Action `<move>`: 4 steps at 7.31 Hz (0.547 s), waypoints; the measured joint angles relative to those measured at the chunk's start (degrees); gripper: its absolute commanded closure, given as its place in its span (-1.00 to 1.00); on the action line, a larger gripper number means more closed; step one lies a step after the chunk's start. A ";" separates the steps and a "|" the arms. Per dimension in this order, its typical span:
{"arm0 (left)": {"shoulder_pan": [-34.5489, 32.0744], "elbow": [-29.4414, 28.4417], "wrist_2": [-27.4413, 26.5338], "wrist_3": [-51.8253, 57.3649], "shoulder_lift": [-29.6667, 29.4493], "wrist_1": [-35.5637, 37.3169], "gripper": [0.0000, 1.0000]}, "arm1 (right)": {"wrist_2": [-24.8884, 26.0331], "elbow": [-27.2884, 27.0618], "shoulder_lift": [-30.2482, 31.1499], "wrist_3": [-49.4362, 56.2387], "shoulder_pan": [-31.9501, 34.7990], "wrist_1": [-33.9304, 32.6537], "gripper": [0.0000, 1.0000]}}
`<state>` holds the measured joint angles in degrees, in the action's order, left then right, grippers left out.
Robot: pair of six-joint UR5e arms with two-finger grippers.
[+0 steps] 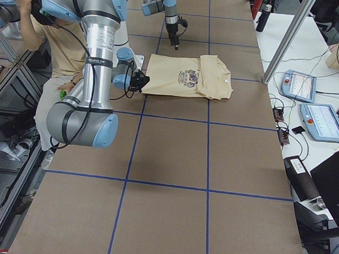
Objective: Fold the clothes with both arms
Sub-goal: 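Grasp both hem corners with the left and right grippers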
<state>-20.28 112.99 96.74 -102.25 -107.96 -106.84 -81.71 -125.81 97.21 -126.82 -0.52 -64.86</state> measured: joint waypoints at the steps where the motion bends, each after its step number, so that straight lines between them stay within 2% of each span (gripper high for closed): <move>1: 1.85 0.14 -0.76 -0.57 0.32 0.80 -0.97 | 1.36 -0.11 0.09 -1.27 -1.46 0.00 1.00; 2: 2.98 0.36 -1.03 -1.02 0.67 1.59 -0.88 | 2.85 -0.15 0.09 -2.16 -2.76 -0.02 1.00; 4: 5.19 1.03 -1.04 -2.13 0.95 4.32 -0.54 | 3.80 -0.20 0.09 -2.66 -3.42 -0.06 1.00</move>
<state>-15.09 114.03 95.71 -104.38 -107.01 -102.52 -77.90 -126.01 97.30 -129.48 -3.94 -64.92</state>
